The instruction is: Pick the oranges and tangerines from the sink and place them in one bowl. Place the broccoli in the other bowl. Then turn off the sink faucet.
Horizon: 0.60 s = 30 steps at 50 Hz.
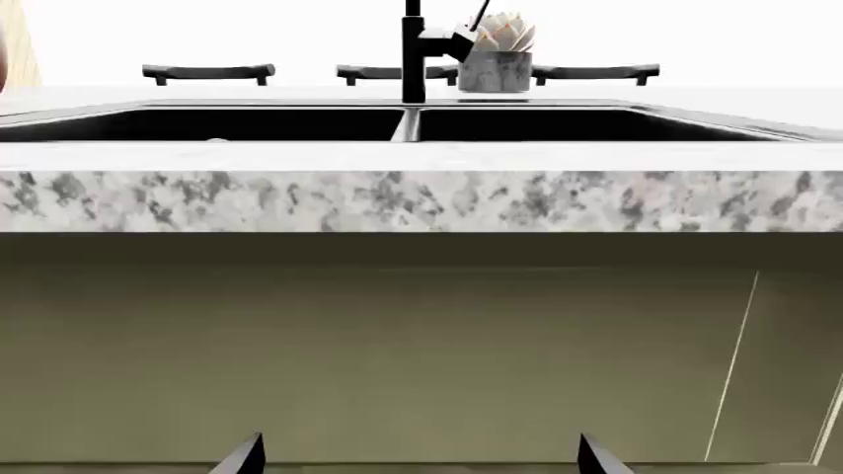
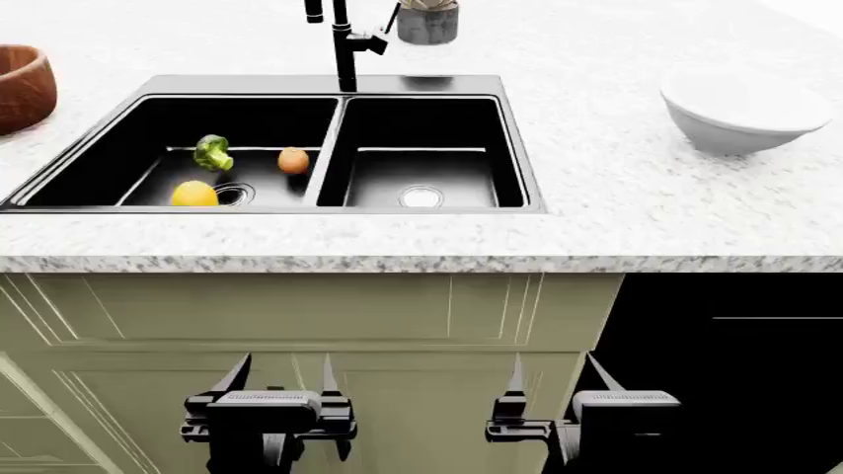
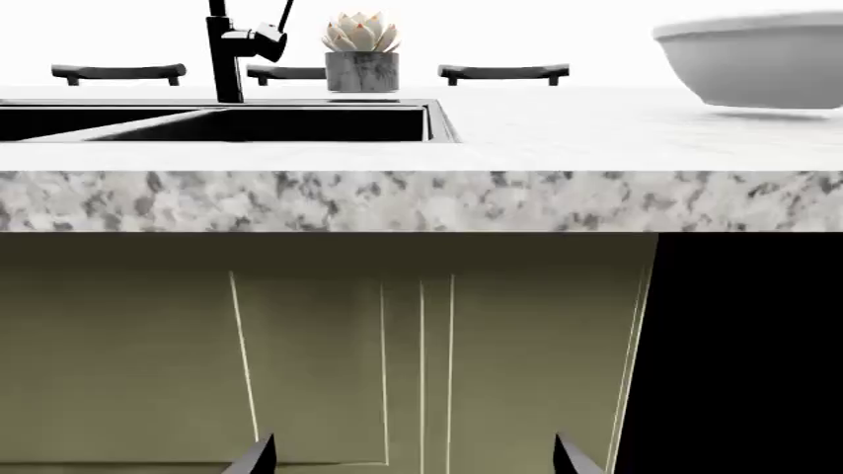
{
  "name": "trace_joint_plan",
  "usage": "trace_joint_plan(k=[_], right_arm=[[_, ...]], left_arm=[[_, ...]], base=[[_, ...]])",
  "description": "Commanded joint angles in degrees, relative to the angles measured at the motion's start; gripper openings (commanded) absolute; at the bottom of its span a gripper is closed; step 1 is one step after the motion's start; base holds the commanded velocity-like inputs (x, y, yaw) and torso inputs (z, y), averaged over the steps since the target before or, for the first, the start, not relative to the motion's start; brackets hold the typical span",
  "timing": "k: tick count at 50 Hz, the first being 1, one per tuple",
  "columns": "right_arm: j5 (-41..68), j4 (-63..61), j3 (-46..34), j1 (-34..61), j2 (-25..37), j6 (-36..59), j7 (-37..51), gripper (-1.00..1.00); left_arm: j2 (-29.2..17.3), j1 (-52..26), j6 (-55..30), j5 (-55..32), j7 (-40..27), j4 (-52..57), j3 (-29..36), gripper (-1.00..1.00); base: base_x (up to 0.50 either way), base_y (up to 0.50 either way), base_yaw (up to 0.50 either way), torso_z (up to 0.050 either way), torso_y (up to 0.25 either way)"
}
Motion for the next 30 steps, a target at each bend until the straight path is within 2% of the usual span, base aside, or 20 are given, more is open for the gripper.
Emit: trace_joint_plan(k=[1,26,30], right_arm=[[-1.08,-0.37,-1.86,-0.05,1.24,-1.19,1.39,1.0],[-0.47,-1.82,-5.81,-0.49,4.35,-1.42,5.08,1.0],[0.22,-1.93,-5.91,-0.65,4.56,-2.14,5.36,1.0]], left_arm=[[-0.96,0.06,-0.27,-0.72,-0.89,0.18,1.25,1.0],[-3.79,-0.21,-0.77,-3.87,-4.2,0.13,4.43,1.0],[-4.08,-0.25,-0.7,-4.11,-4.53,0.04,4.85,1.0]], base=[[0.0,0.0,0.0,0.0,0.0],[0.0,0.0,0.0,0.0,0.0],[0.0,0.41,0.0,0.0,0.0]])
